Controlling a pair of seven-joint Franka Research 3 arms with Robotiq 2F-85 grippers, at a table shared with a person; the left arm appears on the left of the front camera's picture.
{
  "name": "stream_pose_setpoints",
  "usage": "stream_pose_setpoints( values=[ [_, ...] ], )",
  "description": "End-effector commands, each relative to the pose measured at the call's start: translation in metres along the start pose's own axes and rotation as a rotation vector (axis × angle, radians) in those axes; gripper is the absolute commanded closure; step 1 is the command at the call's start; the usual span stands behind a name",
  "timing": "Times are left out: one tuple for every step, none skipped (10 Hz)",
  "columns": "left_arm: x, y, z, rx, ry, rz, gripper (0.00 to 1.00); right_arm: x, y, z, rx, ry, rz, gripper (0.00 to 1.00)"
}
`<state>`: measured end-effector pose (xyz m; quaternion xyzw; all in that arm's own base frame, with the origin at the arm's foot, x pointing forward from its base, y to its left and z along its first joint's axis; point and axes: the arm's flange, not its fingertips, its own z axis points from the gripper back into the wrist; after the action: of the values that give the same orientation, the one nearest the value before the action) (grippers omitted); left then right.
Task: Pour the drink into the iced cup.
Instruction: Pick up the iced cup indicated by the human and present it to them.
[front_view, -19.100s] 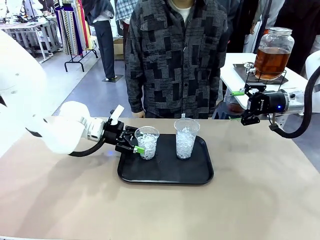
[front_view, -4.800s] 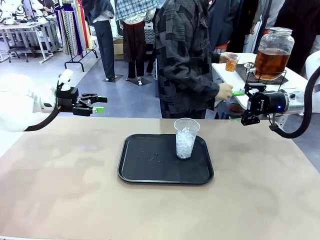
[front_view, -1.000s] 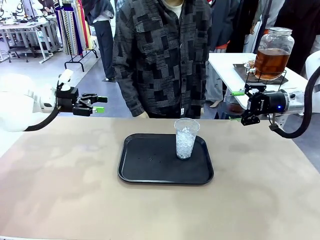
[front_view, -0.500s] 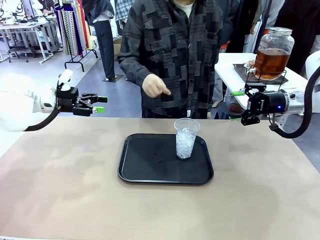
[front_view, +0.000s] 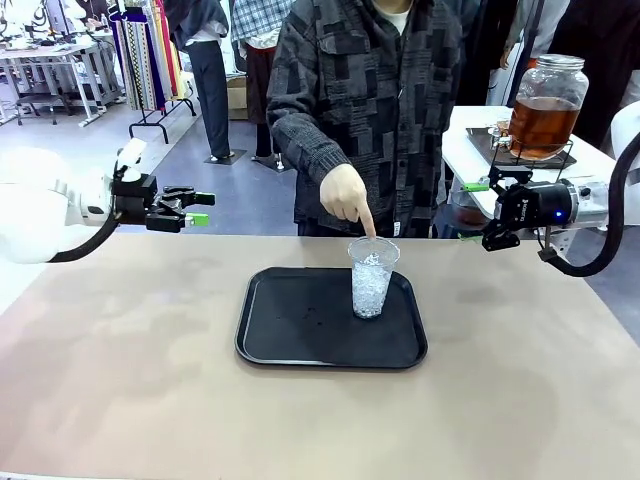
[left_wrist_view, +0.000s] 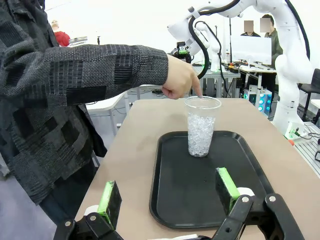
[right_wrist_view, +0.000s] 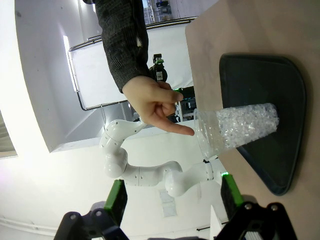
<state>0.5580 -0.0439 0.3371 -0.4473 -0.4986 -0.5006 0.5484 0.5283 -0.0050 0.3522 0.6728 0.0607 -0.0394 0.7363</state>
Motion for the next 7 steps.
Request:
stream_pose_setpoints(
  values=[
    [0.0013,-0.0003,0.0001,0.001,-0.001,-0.002,0.0,0.0003,0.0009,0.0001,-0.001,-0.002,0.006,0.0],
    [0.0013,-0.0003,0.0001,0.001,-0.001,-0.002,0.0,0.0003,0.0009,0.0001,-0.001,-0.002,0.006,0.0],
    [0.0013,-0.0003,0.0001,0.001,-0.001,-0.002,0.0,0.0003,0.0009,0.0001,-0.001,-0.002,0.006,0.0],
    [0.0013,-0.0003,0.0001,0.001,-0.001,-0.002,0.0,0.0003,0.0009,0.0001,-0.001,-0.002,0.006,0.0],
    [0.0013,-0.0003,0.0001,0.001,-0.001,-0.002,0.0,0.0003,0.0009,0.0001,-0.001,-0.002,0.006,0.0],
    [0.0013,-0.0003,0.0001,0.001,-0.001,-0.002,0.0,0.0003,0.0009,0.0001,-0.001,-0.002,0.006,0.0],
    [0.0013,-0.0003,0.0001,0.001,-0.001,-0.002,0.0,0.0003,0.0009,0.0001,-0.001,-0.002,0.006,0.0]
  ],
)
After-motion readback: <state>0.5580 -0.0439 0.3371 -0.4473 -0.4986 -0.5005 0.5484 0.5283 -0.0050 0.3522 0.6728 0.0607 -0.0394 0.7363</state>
